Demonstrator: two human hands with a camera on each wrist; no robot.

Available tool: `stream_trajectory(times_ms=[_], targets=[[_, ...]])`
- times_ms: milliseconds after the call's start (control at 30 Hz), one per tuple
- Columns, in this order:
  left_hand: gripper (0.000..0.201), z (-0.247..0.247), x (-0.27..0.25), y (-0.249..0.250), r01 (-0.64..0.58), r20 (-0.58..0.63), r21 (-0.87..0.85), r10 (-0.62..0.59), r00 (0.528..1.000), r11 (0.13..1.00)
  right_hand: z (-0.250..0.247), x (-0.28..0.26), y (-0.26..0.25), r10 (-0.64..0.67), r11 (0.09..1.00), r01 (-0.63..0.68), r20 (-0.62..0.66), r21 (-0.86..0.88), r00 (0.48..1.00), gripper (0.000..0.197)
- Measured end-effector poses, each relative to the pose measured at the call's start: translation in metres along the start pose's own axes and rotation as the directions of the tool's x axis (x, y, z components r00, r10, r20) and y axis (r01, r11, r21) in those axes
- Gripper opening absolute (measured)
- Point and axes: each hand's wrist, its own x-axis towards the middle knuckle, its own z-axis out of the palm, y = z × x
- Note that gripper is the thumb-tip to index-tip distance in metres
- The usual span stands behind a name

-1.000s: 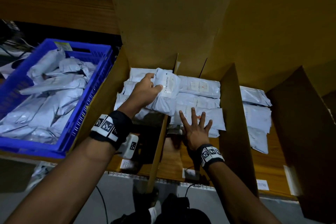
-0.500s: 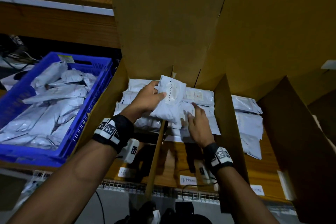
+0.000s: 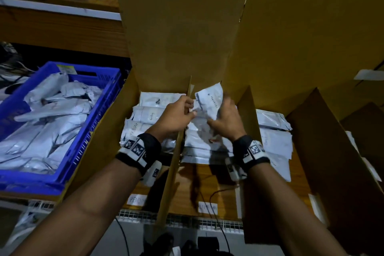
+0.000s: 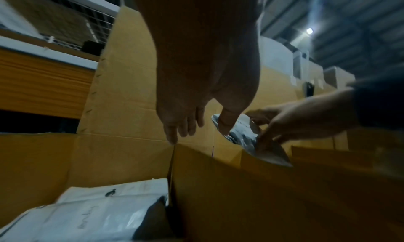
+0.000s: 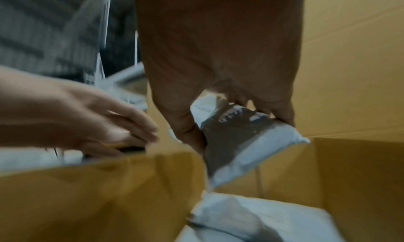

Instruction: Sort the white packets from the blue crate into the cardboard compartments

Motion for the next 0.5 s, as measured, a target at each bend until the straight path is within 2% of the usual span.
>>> stream_trajectory(times_ms=[67, 133, 200, 267, 333, 433, 500], targets=[[0.054, 0.006, -0.001, -0.012, -0.072, -0.005, 0.215, 0.075, 0.997, 0.974, -0.002, 0.02, 0.015, 0.007, 0.986, 0.002, 0.053, -0.164, 0.999, 0.095], [0.073, 0.016, -0.002, -0.025, -0.088, 0.066, 0.33, 0.07, 0.995, 0.94, 0.001, 0.038, 0.029, 0.005, 0.943, 0.042, 0.138, -0.33, 0.99, 0.098], [0.085, 0.026, -0.004, -0.038, -0.084, 0.135, 0.45, 0.025, 0.991, 0.889, 0.006, 0.049, 0.036, 0.015, 0.903, 0.074, 0.204, -0.423, 0.979, 0.087], [0.088, 0.036, -0.006, -0.048, -0.125, 0.156, 0.541, 0.047, 0.987, 0.831, 0.015, 0.056, 0.044, 0.003, 0.87, 0.117, 0.241, -0.48, 0.97, 0.074], [0.089, 0.04, -0.007, -0.05, -0.129, 0.152, 0.562, 0.051, 0.987, 0.817, 0.029, 0.059, 0.052, 0.011, 0.85, 0.149, 0.3, -0.505, 0.954, 0.079], [0.093, 0.039, -0.005, -0.053, -0.098, 0.142, 0.549, 0.023, 0.99, 0.83, 0.049, 0.063, 0.062, 0.036, 0.822, 0.195, 0.391, -0.534, 0.92, 0.101], [0.099, 0.038, -0.005, -0.056, -0.085, 0.135, 0.532, 0.015, 0.991, 0.843, 0.06, 0.065, 0.064, 0.036, 0.801, 0.235, 0.436, -0.551, 0.899, 0.104]])
